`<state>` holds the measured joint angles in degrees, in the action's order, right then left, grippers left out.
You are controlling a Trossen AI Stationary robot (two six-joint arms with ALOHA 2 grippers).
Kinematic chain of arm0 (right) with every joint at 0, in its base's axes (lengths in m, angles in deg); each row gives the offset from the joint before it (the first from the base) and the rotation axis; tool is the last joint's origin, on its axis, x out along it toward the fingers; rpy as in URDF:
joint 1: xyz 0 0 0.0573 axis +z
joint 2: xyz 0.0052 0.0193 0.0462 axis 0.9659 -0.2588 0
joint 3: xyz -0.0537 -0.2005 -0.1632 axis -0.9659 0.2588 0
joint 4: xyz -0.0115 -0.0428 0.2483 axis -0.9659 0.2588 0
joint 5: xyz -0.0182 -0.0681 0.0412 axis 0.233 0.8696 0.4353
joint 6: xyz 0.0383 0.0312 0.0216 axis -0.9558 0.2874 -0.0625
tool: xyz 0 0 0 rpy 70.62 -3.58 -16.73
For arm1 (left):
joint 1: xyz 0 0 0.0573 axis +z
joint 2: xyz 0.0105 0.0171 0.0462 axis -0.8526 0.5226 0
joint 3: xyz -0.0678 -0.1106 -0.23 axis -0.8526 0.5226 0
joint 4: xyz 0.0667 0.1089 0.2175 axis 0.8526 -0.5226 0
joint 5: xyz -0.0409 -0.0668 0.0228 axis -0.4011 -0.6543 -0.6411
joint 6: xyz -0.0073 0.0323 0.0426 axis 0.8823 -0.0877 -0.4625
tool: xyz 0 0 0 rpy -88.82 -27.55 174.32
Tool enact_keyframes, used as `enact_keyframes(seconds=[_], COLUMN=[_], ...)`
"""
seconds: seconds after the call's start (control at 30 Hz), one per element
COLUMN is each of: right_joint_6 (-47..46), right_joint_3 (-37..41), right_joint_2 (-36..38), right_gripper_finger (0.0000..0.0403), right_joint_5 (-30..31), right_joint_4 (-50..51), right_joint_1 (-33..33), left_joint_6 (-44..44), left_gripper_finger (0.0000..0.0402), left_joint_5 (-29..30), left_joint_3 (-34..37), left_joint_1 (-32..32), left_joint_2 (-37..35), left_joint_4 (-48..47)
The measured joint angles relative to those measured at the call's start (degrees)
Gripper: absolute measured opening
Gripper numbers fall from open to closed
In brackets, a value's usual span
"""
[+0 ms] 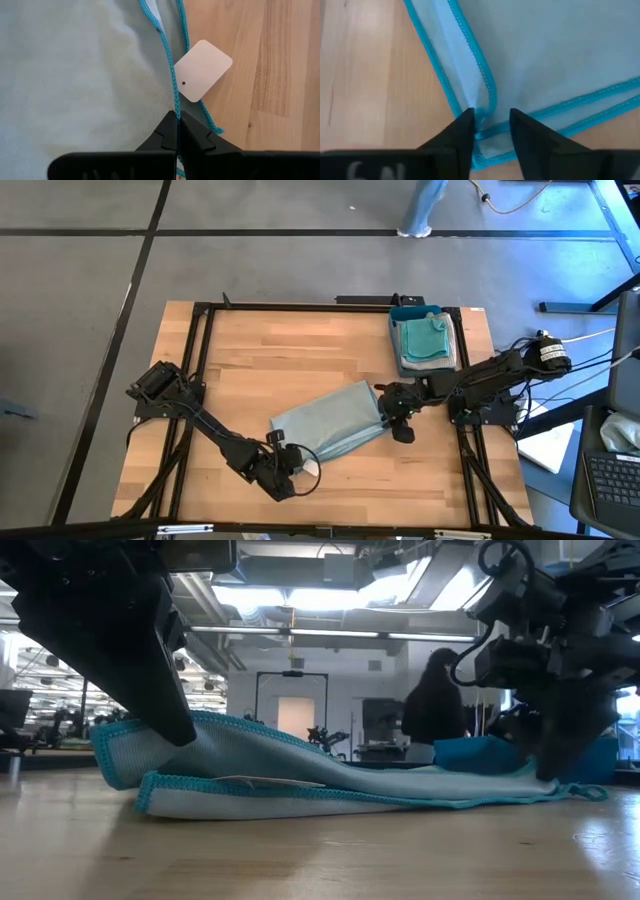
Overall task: Fold microfiber towels
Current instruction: Fold the light blue microfiber cloth
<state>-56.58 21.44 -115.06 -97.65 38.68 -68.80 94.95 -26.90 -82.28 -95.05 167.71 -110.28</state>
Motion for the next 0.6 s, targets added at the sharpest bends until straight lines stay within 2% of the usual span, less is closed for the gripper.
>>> enact_keyframes(seconds=[0.23, 0.43, 0.6], right_joint_6=[3.3, 7.2, 14.9], right_joint_3=[0.0, -2.7, -10.9], right_joint_2=[0.0, 0.2, 1.4], right_gripper_finger=[0.0011, 0.0008, 0.0008], right_joint_5=[0.1, 2.1, 12.1], right_joint_4=[0.0, 3.5, 15.5], right_joint_1=[0.0, 0.0, 0.0], left_joint_6=[0.1, -0.2, -1.3], left_gripper_finger=[0.0000, 0.0000, 0.0000], left_joint_5=[0.0, 0.0, 0.3], left_joint_3=[0.0, 0.0, 0.0], left_joint_1=[0.0, 0.0, 0.4], left_joint_2=[0.0, 0.0, 0.0], left_joint_4=[0.0, -0.2, -0.2])
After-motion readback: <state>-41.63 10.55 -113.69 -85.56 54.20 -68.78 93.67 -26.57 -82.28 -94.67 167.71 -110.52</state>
